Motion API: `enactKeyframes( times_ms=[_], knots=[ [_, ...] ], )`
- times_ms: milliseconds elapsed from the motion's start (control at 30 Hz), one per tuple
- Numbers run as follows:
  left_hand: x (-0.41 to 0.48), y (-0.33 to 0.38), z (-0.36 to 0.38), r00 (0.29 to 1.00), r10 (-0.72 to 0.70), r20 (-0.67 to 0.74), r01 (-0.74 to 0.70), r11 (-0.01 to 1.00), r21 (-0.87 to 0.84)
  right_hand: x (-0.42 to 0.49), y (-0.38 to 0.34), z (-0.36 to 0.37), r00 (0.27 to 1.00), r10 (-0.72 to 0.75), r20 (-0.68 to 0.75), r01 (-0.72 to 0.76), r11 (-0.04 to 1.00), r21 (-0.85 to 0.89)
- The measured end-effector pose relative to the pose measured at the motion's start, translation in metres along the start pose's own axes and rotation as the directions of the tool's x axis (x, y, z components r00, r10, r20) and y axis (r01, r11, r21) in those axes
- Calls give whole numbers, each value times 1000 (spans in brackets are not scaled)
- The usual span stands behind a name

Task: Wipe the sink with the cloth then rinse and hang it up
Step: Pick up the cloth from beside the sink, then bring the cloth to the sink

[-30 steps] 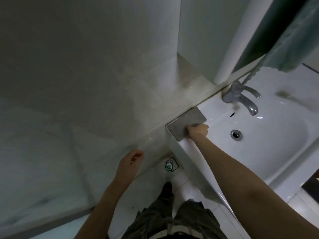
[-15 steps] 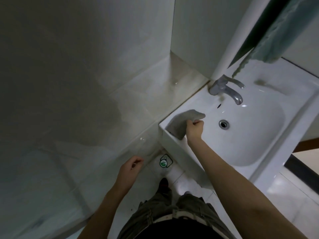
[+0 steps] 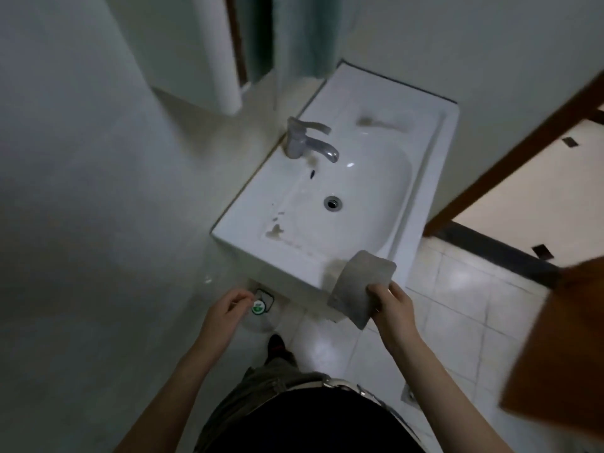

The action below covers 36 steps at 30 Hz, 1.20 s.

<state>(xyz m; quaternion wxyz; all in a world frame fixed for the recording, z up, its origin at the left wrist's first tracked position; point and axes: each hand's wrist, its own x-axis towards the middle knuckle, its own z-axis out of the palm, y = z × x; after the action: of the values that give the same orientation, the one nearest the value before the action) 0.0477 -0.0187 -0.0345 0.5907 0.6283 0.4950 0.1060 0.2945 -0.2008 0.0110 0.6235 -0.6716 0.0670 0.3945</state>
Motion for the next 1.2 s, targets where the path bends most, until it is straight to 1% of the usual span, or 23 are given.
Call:
enactKeyframes(
  times_ms=[100,167,233,367,467,567,667,800,933,1033,1100,1200],
  knots=[
    [-16,-14,46,995,-40,92,33,997,70,-27,27,-68,993,18,-118,-10,997,72],
    [-32,-27,79,981,-81,174,59,990,128,-44,49,-113,973,69,-219,-43,992,120],
    [-50,-41,108,963,-152,224,111,976,187,-62,76,-158,947,125,-297,-77,983,168],
    [-77,-60,149,938,-224,264,151,950,272,-100,124,-238,856,219,-468,-135,969,208],
    [-85,-64,172,934,-257,248,178,937,300,-120,138,-285,790,284,-544,-145,948,284],
    [-83,-58,192,927,-271,258,162,912,376,-122,134,-319,769,290,-569,-110,938,330],
    [-71,-51,213,923,-281,262,151,893,424,-99,119,-345,764,276,-584,-74,936,344],
    [-49,-36,260,916,-299,268,153,877,455,-43,86,-371,786,248,-567,-75,948,310],
    [-21,-9,331,901,-324,289,176,880,440,24,40,-399,811,219,-542,-88,963,256],
    [4,29,388,887,-319,335,162,892,423,69,-3,-427,817,223,-531,-114,966,231],
    [24,64,425,891,-274,361,119,910,397,95,-36,-449,829,203,-521,-110,973,204],
    [60,120,474,916,-196,350,69,937,343,133,-84,-484,845,179,-504,-112,981,160]
  ],
)
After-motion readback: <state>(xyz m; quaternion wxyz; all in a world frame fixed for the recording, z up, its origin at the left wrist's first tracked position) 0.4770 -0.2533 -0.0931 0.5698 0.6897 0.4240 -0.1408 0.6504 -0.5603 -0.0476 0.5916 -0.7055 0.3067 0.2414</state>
